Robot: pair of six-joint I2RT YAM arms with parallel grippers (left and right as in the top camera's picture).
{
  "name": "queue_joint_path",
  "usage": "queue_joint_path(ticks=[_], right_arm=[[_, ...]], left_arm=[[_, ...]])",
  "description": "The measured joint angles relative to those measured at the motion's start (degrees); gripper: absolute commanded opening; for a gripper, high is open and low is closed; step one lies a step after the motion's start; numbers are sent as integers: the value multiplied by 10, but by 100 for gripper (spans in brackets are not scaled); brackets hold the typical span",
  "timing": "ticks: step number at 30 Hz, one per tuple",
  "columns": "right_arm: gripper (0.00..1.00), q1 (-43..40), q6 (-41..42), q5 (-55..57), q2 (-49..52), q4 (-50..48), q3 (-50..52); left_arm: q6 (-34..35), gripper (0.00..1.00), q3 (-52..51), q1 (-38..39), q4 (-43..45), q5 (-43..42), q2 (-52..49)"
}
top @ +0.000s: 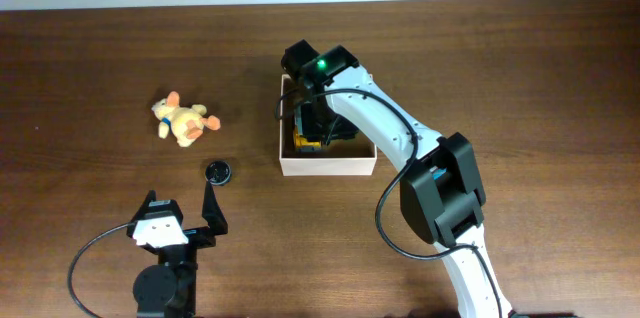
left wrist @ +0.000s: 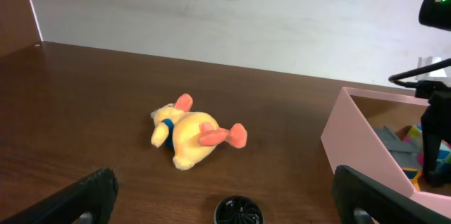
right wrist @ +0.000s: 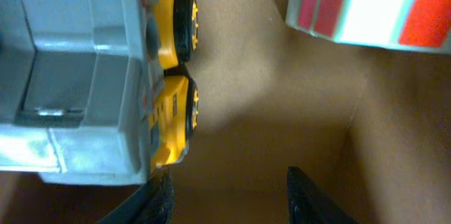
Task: Pack container
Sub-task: 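Open the right gripper and adjust the truck beside the cube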
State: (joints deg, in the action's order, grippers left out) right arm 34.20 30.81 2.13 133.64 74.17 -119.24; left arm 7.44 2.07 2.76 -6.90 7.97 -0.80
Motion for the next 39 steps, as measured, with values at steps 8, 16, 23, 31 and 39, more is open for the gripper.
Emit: queue_joint_path(ticks=[8, 16, 23, 31, 39], right_arm=[[47, 0, 0, 0, 0, -45, 4], [47, 0, 0, 0, 0, -56, 4], [47, -3, 0, 27, 0, -51, 4], [47, -26, -12, 57, 0, -65, 4], [47, -41, -26, 62, 0, -96, 4]], left_arm=[[0, 99, 0, 0, 0, 0, 0], [0, 99, 0, 0, 0, 0, 0], [0, 99, 0, 0, 0, 0, 0], [0, 99, 0, 0, 0, 0, 0], [0, 99, 0, 0, 0, 0, 0]])
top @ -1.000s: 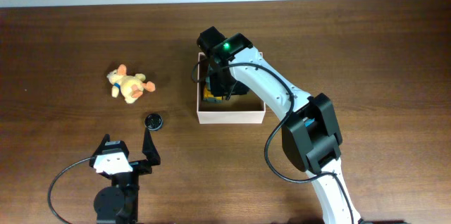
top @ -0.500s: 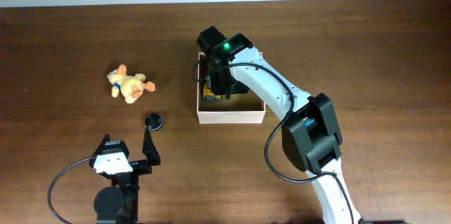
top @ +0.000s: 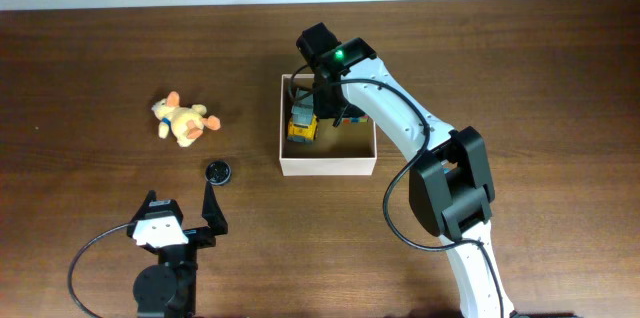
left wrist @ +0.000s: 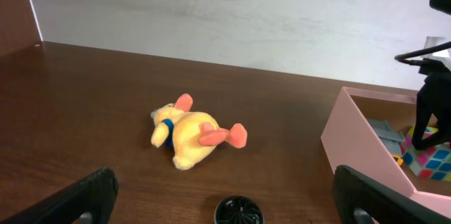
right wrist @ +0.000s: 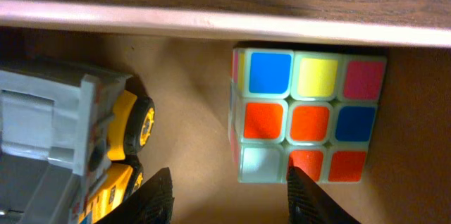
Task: Pack container
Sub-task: 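Open the right gripper and adjust the truck beside the cube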
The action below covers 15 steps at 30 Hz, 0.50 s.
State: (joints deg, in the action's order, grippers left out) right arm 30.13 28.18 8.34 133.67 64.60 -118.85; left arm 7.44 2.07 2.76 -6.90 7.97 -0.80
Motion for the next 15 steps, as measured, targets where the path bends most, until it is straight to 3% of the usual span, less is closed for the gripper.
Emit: queue_joint_path(ticks=[15], right_arm=[[47, 0, -37, -26, 2, -61, 0]], left_arm=[[0, 99, 0, 0, 0, 0, 0]])
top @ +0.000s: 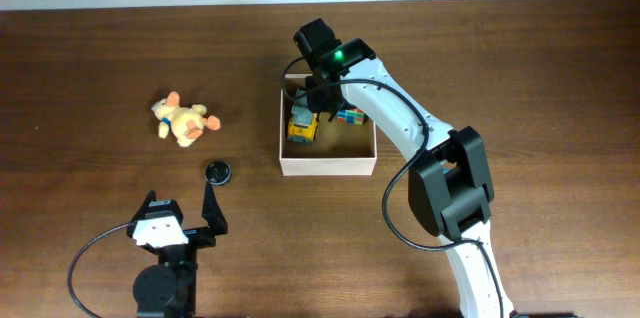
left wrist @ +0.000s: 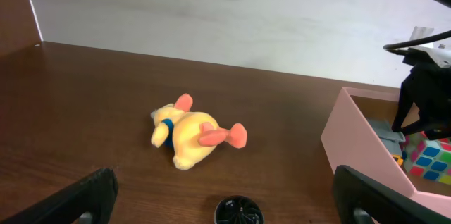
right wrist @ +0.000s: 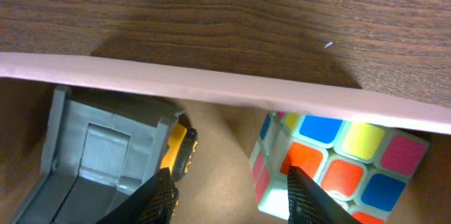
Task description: Pack container
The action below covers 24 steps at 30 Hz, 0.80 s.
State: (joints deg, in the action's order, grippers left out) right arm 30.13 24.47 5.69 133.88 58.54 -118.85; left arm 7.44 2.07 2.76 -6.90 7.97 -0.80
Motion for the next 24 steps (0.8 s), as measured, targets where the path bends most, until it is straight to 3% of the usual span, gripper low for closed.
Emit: queue_joint_path(ticks=[24], right_arm=[[47, 0, -27, -43, 3, -16, 0]], left_arm=[[0, 99, 0, 0, 0, 0, 0]])
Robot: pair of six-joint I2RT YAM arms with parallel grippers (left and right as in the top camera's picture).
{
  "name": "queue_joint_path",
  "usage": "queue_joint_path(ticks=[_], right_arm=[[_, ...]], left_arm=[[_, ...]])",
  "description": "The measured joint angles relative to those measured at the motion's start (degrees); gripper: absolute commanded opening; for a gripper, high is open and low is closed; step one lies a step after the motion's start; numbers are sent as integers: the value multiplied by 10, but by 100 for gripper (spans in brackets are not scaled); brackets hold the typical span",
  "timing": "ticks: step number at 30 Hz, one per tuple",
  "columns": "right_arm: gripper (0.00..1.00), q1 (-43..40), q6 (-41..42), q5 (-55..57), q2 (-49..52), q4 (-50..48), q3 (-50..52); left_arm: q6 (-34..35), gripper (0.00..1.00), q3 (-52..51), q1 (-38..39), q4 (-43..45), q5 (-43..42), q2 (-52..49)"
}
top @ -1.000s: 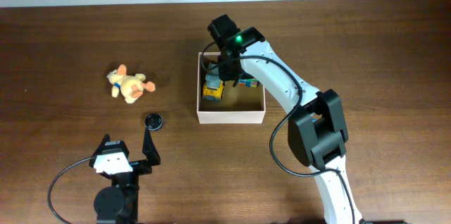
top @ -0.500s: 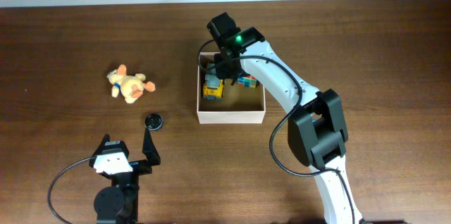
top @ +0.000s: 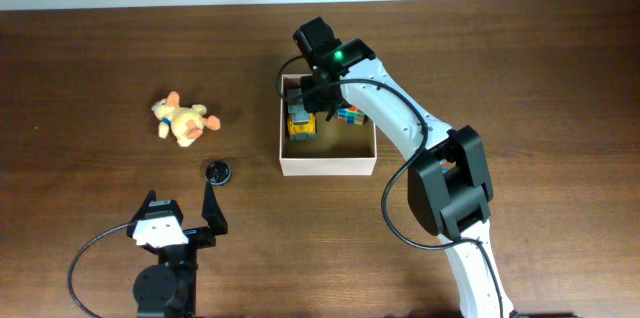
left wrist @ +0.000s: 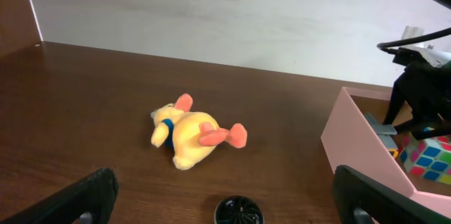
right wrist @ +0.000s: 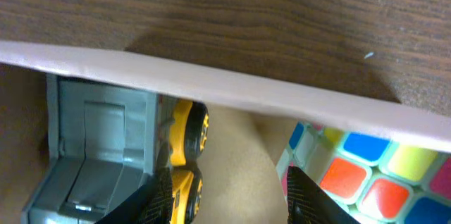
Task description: Pack container
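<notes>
The pink-white open box [top: 328, 165] stands at the table's middle. Inside it lie a yellow and grey toy truck [top: 301, 121] [right wrist: 106, 146] and a colour cube [top: 349, 115] [right wrist: 359, 175]. My right gripper [right wrist: 224, 199] is open over the box's far wall, with nothing between its fingers. A yellow plush duck [top: 181, 120] [left wrist: 190, 134] lies on the table to the left. A small black round cap [top: 218, 171] [left wrist: 238, 211] sits near it. My left gripper [left wrist: 225, 210] is open low at the front, the cap between its fingers' line but apart from them.
The brown wooden table [top: 520, 78] spans the view, with a pale wall [left wrist: 232, 13] behind. The right arm [top: 400, 128] reaches over the box from the front right.
My right gripper has shifted slightly toward the box's far left corner; the truck fills more of its view and the cube less. The left arm has not moved.
My open right gripper was low inside the box beside the truck. Then it stood higher over the cube near the far wall. Later it was above the far rim, and now sits there a little further left. The duck, cap and left gripper stayed put.
</notes>
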State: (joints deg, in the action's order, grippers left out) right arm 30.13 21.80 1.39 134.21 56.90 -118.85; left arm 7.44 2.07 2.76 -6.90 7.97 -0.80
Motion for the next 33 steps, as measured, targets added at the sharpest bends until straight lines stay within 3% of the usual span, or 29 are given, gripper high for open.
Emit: queue_joint_path(ticks=[33], right_arm=[[47, -3, 0, -16, 2, 0, 33]], left_arm=[[0, 99, 0, 0, 0, 0, 0]])
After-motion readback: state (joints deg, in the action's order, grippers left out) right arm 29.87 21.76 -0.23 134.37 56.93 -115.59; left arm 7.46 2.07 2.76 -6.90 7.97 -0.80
